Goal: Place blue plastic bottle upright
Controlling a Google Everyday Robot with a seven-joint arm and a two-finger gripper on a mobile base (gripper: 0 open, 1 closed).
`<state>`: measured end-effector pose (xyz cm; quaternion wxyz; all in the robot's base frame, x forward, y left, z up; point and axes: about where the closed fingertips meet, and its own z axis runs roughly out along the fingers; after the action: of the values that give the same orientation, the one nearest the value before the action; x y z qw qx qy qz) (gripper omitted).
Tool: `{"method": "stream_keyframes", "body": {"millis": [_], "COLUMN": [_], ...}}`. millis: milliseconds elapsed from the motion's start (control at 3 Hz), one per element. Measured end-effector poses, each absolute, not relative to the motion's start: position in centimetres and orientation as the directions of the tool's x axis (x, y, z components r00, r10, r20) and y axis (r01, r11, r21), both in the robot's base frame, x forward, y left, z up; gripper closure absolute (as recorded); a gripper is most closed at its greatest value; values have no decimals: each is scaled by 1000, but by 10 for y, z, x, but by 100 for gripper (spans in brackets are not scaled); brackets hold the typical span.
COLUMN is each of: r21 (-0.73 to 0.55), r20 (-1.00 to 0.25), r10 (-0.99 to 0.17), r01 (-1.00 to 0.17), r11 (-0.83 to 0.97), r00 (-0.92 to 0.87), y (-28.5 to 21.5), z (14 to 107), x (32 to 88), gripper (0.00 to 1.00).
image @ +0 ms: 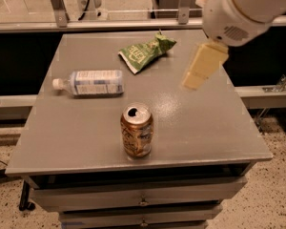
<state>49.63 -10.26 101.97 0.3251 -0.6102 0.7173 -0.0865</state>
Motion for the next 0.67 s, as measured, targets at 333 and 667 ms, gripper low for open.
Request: {"method": "stream_keyframes", "body": {"millis": [333, 667], "r21": [-515, -468], "r20": [-389, -418], "r10": [-920, -907], "r01": [-838, -868], "r11": [179, 164], "r00": [42, 55], "y": [-35, 13], "z": [1013, 997], "x": [546, 591], "gripper": [0, 0]}}
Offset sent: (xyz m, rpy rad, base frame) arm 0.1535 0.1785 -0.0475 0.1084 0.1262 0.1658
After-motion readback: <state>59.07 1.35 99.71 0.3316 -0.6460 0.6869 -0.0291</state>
